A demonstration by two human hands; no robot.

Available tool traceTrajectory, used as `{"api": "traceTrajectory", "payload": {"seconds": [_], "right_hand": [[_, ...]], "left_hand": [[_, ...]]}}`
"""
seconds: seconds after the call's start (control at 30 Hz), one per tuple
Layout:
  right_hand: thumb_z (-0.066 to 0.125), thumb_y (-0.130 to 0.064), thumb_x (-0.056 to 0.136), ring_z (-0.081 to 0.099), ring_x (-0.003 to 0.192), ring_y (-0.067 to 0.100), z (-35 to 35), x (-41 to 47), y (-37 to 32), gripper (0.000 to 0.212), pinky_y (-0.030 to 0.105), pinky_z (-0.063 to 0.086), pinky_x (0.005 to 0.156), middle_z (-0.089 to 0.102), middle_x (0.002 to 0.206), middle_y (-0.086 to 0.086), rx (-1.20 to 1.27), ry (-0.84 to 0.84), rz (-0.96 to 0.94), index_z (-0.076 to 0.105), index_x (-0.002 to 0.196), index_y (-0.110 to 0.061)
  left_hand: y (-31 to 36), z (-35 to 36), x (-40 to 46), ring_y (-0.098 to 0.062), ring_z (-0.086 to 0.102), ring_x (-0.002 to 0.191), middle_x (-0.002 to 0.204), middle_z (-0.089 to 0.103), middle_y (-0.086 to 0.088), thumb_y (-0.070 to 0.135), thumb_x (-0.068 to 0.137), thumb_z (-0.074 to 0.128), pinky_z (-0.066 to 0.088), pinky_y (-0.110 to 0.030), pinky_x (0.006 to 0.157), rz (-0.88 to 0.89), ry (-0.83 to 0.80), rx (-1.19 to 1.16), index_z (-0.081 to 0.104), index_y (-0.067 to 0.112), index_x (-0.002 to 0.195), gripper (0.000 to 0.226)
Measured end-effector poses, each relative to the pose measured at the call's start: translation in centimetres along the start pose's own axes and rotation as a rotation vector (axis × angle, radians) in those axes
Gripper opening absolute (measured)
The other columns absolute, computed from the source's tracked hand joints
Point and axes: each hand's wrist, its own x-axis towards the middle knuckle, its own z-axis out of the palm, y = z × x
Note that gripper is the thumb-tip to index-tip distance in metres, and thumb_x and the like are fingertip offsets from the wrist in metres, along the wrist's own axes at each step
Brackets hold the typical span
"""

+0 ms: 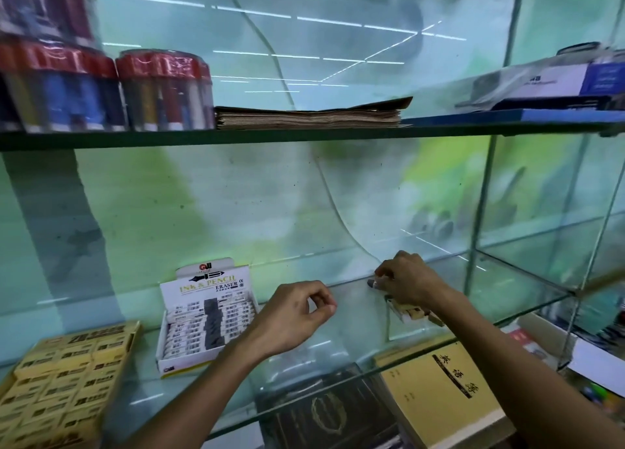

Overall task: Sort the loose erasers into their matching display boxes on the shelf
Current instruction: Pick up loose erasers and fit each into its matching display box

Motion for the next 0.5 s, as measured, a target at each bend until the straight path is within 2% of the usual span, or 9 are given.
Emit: {"api": "traceTrajectory", "payload": {"seconds": [0.13,0.3,0.37,0.43,0.5], "right_hand": [[0.058,-0.044,0.09,0.042,0.117,0.032,0.1,0.6,-0.3,0.03,0.043,0.043,0.098,0.05,0.118,0.009,-0.047,-0.071,0.006,0.067,0.115,-0.03],[0.057,-0.043,0.092,0.046,0.115,0.029,0.1,0.8,-0.8,0.027,0.038,0.042,0.094,0.056,0.117,0.006,-0.065,-0.011,-0.045,0.066,0.112,-0.027],[0.056,-0.042,0.094,0.058,0.104,0.024,0.2,1.0,-0.9,0.019,0.037,0.049,0.086,0.065,0.107,-0.001,0.144,0.063,-0.068,0.065,0.103,-0.028],[0.058,-0.032,0.095,0.067,0.088,0.022,0.0,0.7,-1.4,0.008,0.034,0.053,0.075,0.071,0.097,-0.002,0.567,0.115,-0.039,0.063,0.097,-0.027],[0.055,-0.026,0.098,0.072,0.082,0.023,-0.4,0.1,-2.3,0.011,0.031,0.05,0.069,0.074,0.095,0.001,0.969,0.092,0.028,0.063,0.103,-0.022]], "left_hand": [[0.0,0.5,0.2,-0.002,0.048,0.058,0.083,0.066,0.015,0.027,0.09,0.066,0.039,-0.011,0.059,-0.011,-0.006,0.002,0.069,0.027,0.089,0.003],[-0.4,0.1,0.3,-0.006,0.051,0.061,0.082,0.067,0.017,0.027,0.09,0.067,0.042,-0.016,0.061,-0.047,0.026,-0.028,0.069,0.032,0.086,0.006],[-0.4,-0.2,0.3,-0.012,0.055,0.065,0.084,0.068,0.016,0.028,0.09,0.067,0.043,-0.016,0.061,-0.051,0.054,-0.035,0.069,0.032,0.086,0.006],[-0.4,-0.6,0.3,-0.016,0.059,0.071,0.086,0.069,0.014,0.027,0.09,0.067,0.043,-0.014,0.062,-0.063,0.082,-0.055,0.069,0.032,0.087,0.006],[-0.5,-1.0,0.2,-0.017,0.061,0.073,0.086,0.069,0.014,0.026,0.09,0.067,0.043,-0.011,0.061,-0.076,0.111,-0.076,0.069,0.032,0.086,0.008]]}}
